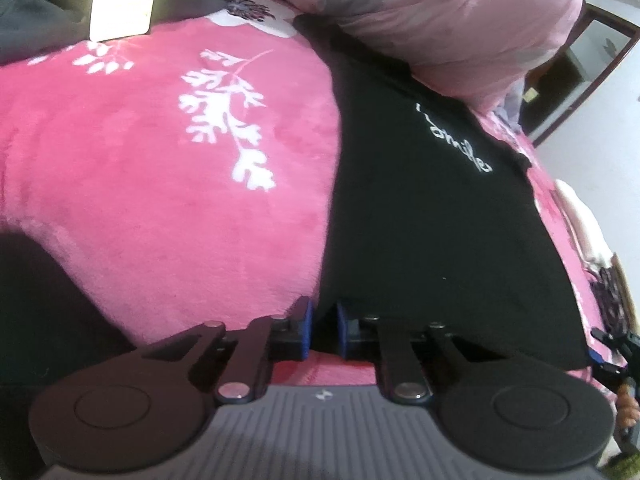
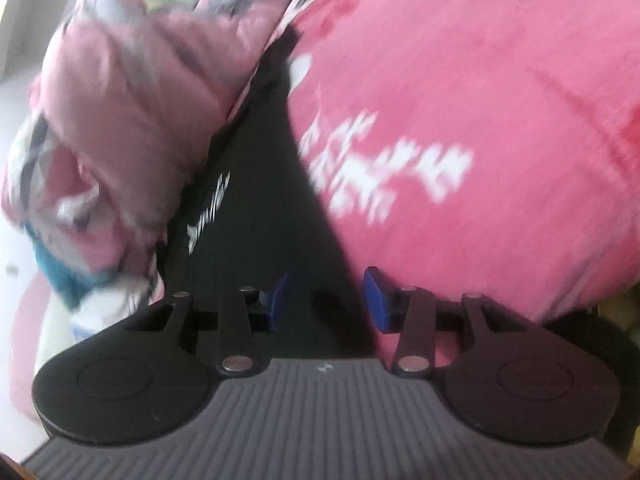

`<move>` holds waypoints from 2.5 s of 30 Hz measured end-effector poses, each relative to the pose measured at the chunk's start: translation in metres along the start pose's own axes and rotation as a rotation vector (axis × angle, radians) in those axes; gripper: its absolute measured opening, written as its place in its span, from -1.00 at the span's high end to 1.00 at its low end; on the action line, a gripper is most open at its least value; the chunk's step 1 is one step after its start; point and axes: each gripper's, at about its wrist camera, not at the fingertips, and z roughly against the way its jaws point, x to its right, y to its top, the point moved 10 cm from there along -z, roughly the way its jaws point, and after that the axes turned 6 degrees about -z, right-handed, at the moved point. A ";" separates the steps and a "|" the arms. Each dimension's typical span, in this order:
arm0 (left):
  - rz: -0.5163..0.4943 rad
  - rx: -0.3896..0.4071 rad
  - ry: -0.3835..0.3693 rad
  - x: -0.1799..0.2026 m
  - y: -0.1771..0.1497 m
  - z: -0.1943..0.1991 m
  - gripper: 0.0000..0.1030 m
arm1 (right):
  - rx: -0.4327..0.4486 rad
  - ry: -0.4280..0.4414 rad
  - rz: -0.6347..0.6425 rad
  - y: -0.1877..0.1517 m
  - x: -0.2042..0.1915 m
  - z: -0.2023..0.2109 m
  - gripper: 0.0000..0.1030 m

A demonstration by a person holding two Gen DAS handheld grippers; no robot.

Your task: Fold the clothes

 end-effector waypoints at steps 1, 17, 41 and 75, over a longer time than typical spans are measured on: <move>-0.003 0.004 0.012 0.001 0.000 0.000 0.86 | -0.002 -0.012 0.025 -0.003 -0.002 0.000 0.32; -0.141 0.150 0.087 0.022 0.006 0.074 0.94 | 0.098 -0.013 0.212 -0.032 -0.045 0.059 0.99; -0.143 0.051 0.182 -0.019 -0.001 0.067 0.28 | 0.195 -0.235 0.283 -0.040 -0.037 0.091 0.60; -0.251 0.217 0.067 0.112 0.285 -0.276 0.06 | 0.203 -0.264 0.660 0.277 -0.157 -0.261 -0.01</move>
